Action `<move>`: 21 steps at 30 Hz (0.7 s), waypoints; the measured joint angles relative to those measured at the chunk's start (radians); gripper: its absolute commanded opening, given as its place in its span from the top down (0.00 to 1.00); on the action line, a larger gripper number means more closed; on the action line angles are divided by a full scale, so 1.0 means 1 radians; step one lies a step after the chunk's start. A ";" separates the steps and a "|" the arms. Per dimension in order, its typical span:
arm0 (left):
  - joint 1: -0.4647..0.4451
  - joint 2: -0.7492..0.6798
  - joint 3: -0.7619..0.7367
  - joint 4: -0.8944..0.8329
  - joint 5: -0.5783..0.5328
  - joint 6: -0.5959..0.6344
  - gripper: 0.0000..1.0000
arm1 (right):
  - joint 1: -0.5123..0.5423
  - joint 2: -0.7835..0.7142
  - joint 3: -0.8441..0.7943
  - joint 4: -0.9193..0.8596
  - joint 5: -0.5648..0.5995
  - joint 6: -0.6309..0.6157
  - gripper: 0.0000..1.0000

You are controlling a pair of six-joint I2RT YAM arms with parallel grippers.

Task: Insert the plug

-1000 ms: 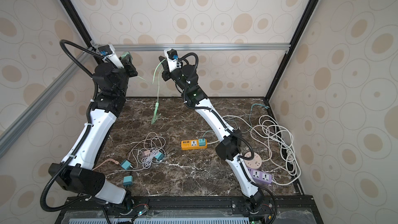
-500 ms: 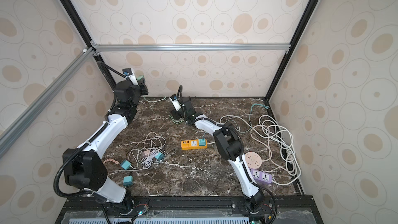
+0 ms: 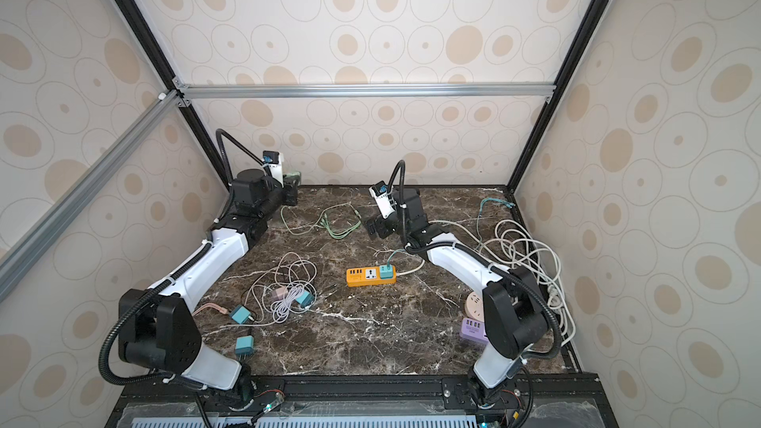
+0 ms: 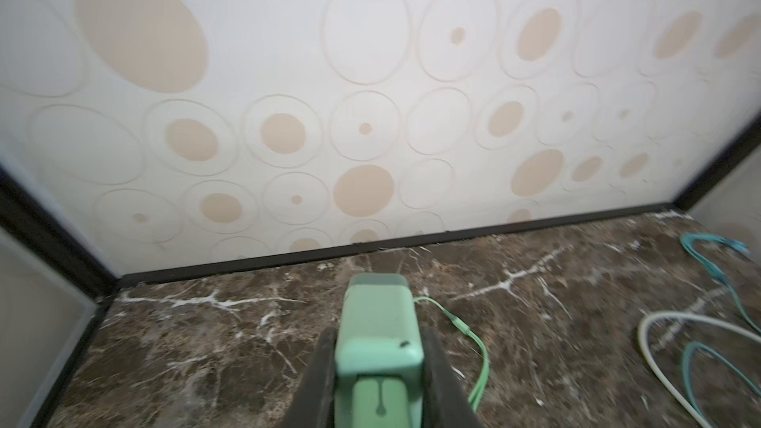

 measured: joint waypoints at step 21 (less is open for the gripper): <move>-0.322 0.200 0.010 -0.461 0.280 0.539 1.00 | -0.048 -0.442 -0.359 -0.076 0.213 0.116 0.01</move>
